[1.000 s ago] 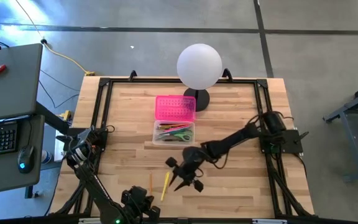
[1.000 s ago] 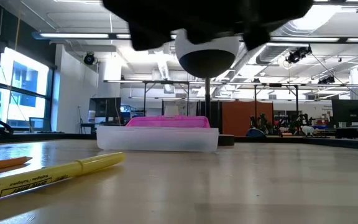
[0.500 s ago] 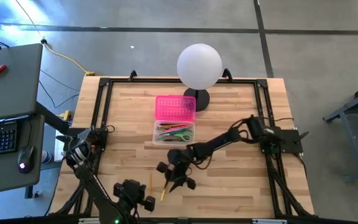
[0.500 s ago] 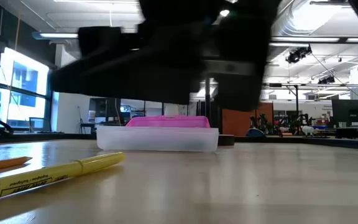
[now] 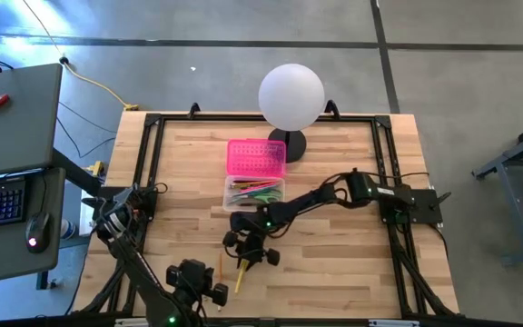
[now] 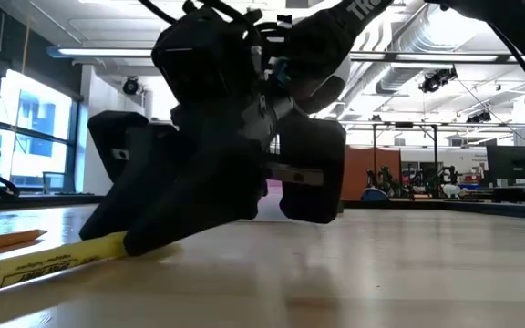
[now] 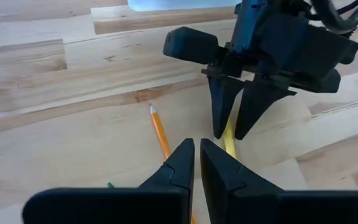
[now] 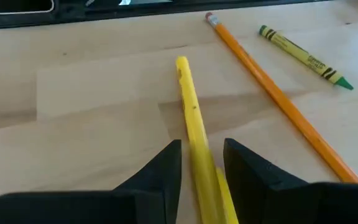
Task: Pick & place school supplies into a supply box
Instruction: Put the yellow pen into the pink supply box
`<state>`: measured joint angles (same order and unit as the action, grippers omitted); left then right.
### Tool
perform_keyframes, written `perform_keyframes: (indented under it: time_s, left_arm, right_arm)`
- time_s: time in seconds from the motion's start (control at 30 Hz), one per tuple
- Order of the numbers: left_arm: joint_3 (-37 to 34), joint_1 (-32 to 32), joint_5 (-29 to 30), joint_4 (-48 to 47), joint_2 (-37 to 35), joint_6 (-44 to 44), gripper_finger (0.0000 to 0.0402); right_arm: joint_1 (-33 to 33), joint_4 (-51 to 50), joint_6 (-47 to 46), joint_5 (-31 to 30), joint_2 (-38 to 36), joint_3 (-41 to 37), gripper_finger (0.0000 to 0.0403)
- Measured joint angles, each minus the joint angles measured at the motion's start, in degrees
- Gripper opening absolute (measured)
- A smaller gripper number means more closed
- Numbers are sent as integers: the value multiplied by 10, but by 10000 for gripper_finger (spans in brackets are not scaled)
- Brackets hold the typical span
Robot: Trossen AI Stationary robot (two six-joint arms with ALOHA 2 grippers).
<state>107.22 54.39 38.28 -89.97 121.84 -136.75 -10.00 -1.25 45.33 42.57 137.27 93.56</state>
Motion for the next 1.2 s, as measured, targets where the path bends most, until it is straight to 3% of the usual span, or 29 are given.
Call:
perform_keyframes:
  time_s: [0.23, 0.5, 0.67, 0.8, 1.0, 1.2]
  left_arm:
    - [0, 0, -2, 0, 0, -2, 60]
    - [0, 0, -2, 0, 0, -11, 60]
    - [0, 0, -2, 0, 0, -12, 60]
    - [0, 0, -3, 0, 0, -13, 60]
    - [0, 0, -4, 0, 0, -14, 60]
    - [0, 0, -4, 0, 0, -14, 60]
  right_arm:
    - [12, -12, 32, -2, 0, 0, 98]
    - [26, -26, 34, 36, 36, 3, 96]
    - [28, -12, 24, 76, 67, 4, 62]
    - [28, -7, -3, 75, 68, 3, 30]
    - [25, -23, -46, 33, 17, -1, 31]
    - [27, -98, -1, -127, -99, -2, 32]
